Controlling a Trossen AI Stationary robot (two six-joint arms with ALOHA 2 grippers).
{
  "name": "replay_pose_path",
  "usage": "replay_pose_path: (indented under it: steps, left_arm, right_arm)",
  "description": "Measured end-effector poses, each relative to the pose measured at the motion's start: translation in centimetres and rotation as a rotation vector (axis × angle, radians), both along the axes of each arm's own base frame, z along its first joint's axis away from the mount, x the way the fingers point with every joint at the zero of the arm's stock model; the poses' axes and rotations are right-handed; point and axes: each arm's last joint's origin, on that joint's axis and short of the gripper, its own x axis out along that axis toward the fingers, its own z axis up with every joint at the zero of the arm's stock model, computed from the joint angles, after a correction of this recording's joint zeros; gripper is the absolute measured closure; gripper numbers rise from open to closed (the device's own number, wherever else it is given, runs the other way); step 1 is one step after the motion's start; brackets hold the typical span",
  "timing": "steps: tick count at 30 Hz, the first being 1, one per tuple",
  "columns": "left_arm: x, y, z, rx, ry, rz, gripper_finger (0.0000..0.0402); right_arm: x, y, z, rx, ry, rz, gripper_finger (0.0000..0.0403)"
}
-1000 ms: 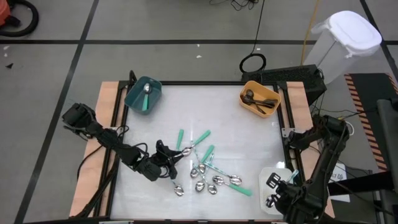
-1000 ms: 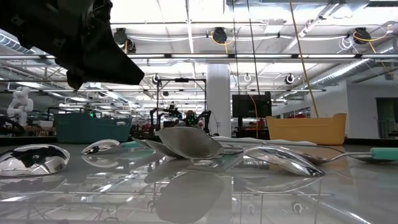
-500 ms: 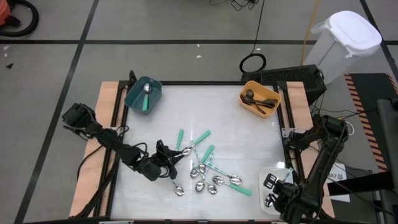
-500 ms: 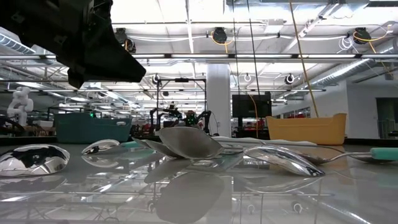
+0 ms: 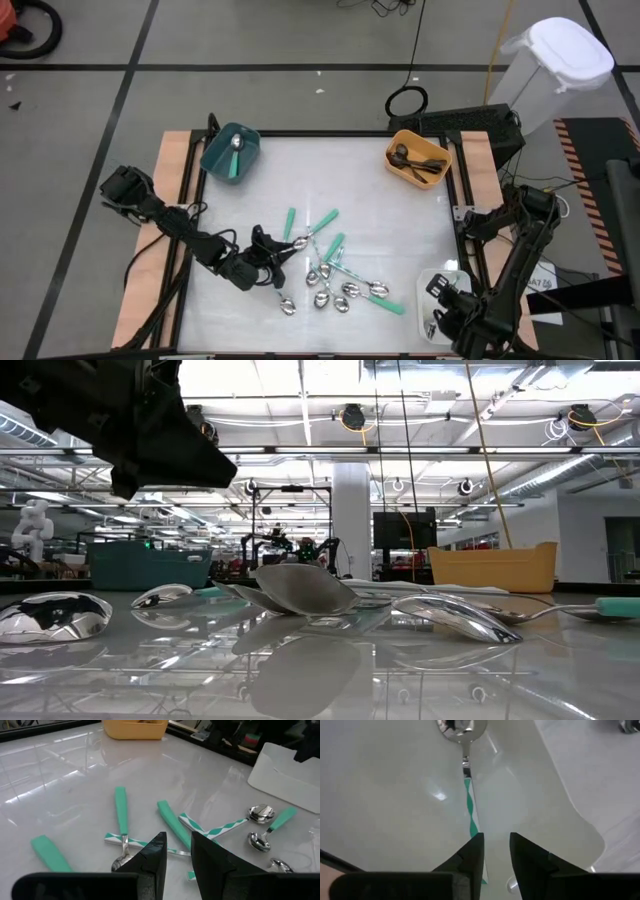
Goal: Sort silverware by color (type)
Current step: Put the patterned green spoon into the white bin
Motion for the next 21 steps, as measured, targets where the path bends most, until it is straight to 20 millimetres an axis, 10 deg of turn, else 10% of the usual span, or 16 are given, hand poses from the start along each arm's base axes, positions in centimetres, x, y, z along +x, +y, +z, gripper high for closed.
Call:
replay_pose_path:
  steps: [10,21]
  left_arm:
    - [0.1,0.0,0.1,-0.001,-0.008,-0.001,0.0314]
    - [0.3,0.3,0.2,0.043,0.0,-0.008,0.0314]
  right_arm:
    - [1.8,1.2,2.6,0.063,-0.234,-0.014,0.0318]
    - [8.7,-1.2,3.4,0.151,-0.569,-0.431,0.032]
